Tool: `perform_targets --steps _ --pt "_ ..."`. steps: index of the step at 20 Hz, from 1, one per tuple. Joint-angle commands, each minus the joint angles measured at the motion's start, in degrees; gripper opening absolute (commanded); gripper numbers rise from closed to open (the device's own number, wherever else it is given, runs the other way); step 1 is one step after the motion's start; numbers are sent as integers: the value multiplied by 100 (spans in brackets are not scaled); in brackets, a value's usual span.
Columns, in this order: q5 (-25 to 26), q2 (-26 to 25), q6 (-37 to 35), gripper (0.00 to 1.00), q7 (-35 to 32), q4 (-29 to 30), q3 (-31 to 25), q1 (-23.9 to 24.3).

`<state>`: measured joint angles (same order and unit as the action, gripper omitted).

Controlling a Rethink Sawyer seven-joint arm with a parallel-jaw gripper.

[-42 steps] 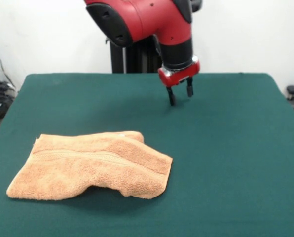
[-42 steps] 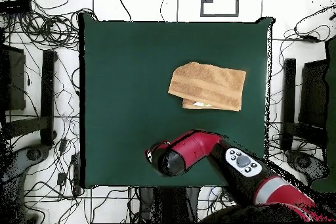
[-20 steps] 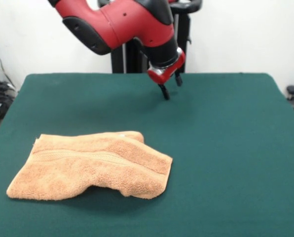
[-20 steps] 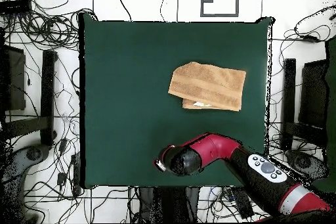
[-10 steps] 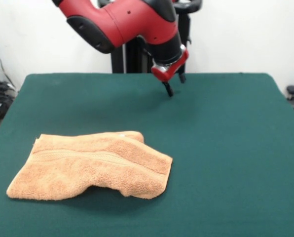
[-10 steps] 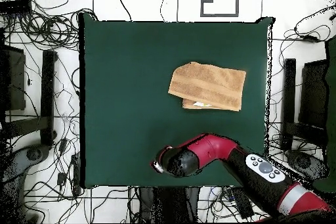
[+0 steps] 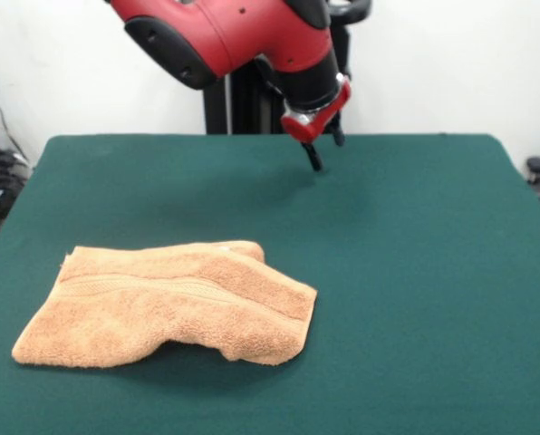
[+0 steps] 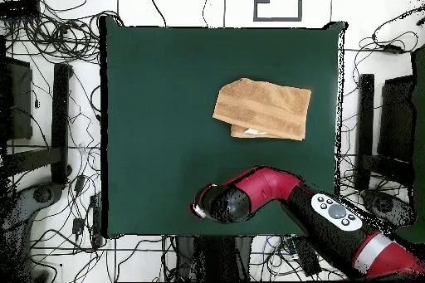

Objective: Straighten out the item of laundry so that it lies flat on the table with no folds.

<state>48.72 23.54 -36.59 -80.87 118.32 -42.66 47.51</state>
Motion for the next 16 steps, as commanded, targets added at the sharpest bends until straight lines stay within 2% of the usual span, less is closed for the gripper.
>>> perform_targets --steps 1,16 --pt "-42 -11 -525 100 1234 -80 -404 -3" --pt "516 -433 389 100 1289 50 -818 425"
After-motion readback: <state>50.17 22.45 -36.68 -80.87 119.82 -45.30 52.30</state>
